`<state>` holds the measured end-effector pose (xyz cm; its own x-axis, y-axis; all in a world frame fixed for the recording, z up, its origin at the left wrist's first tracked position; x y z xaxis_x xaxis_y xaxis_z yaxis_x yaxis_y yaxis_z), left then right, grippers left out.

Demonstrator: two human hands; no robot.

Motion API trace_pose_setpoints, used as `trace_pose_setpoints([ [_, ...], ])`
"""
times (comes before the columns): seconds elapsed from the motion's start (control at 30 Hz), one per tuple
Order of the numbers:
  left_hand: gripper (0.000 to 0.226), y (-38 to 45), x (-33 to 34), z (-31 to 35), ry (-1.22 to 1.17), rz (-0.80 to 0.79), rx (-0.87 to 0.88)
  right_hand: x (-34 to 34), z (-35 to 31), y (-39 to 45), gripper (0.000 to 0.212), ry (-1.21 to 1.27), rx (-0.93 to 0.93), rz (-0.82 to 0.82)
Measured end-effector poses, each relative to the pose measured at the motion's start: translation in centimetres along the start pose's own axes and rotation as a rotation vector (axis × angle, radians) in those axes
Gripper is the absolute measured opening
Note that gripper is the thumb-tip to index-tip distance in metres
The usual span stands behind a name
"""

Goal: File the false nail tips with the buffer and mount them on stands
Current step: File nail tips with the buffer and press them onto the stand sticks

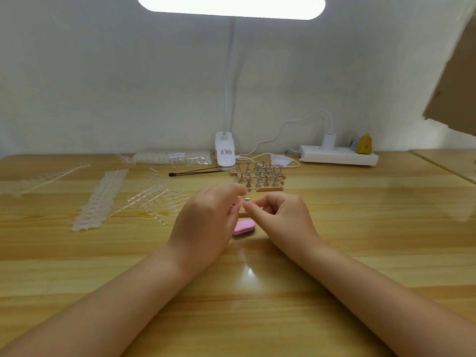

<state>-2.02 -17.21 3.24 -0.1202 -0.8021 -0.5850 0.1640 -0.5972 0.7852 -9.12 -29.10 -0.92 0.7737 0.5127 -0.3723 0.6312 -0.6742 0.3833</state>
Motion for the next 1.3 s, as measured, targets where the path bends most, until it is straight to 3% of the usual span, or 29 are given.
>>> trace_pose_setpoints([
  [0.23, 0.022, 0.0, -0.2, 0.5, 0.102, 0.014, 0.069, 0.6, 1.3, 0.1, 0.02, 0.249, 0.199, -0.088],
  [0.43, 0.028, -0.4, 0.4, 0.8, 0.038, -0.025, -0.014, 0.2, 1.3, 0.2, 0.014, 0.282, 0.173, -0.096],
  [0.57, 0.021, -0.1, 0.4, -1.2, -0.223, -0.018, -0.264, 0.3, 1.4, 0.3, 0.02, 0.301, 0.162, -0.095],
  [0.7, 0.02, -0.7, 2.1, -4.4, -0.788, -0.069, -0.703, 0.4, 1.5, 0.5, 0.028, 0.432, 0.202, -0.163],
  [0.8, 0.019, -1.3, 3.7, -5.0, -1.121, -0.158, -0.898, 1.0, 1.3, 0.5, 0.027, 0.556, 0.227, -0.256],
  [0.97, 0.022, -1.3, 4.5, -4.1, -1.355, -0.324, -0.921, 2.2, 0.5, 0.1, 0.021, 0.761, 0.247, -0.425],
  [1.2, 0.028, -0.9, 4.5, -3.4, -1.446, -0.465, -0.873, 3.6, -0.3, -0.7, 0.026, 0.881, 0.28, -0.609],
  [1.3, 0.037, -0.5, 3.9, -4.5, -1.442, -0.437, -0.892, 3.2, -0.2, -0.5, 0.024, 0.906, 0.29, -0.595],
])
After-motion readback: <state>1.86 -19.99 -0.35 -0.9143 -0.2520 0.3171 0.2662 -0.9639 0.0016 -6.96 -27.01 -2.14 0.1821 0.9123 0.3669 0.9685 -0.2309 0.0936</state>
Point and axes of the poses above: each hand's wrist, its own y-axis towards the middle knuckle, its own x-axis out of the palm, z = x × y, the point moved 8 cm from there along y, towards the middle knuckle, and after that the axes turned 1 degree about y, right-handed, at the moved point
